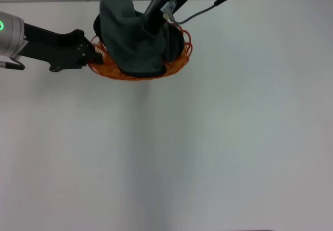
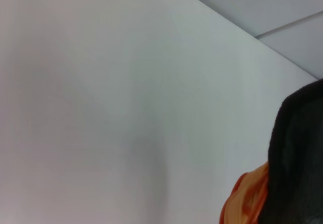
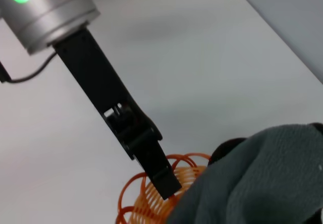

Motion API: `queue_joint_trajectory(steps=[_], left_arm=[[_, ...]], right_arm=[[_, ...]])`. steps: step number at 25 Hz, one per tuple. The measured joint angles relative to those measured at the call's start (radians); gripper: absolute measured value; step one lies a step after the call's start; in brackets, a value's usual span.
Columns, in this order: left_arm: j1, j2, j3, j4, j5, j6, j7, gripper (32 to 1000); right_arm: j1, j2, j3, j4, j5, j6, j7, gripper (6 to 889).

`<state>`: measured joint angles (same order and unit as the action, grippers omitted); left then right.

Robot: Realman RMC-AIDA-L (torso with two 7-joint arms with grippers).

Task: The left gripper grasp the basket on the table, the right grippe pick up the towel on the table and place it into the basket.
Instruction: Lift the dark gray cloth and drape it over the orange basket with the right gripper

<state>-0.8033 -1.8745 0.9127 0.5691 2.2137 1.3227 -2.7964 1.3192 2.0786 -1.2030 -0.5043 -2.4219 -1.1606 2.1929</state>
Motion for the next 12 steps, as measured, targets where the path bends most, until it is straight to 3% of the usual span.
queue_joint_trajectory(steps=[12], left_arm=[[-0.007,-0.0013,0.000,0.000,-0.002,0.001,0.001,89]], right_arm=[[-0.001,0.002,-0.077,0.033,0.039,0.048,-0.001,74]])
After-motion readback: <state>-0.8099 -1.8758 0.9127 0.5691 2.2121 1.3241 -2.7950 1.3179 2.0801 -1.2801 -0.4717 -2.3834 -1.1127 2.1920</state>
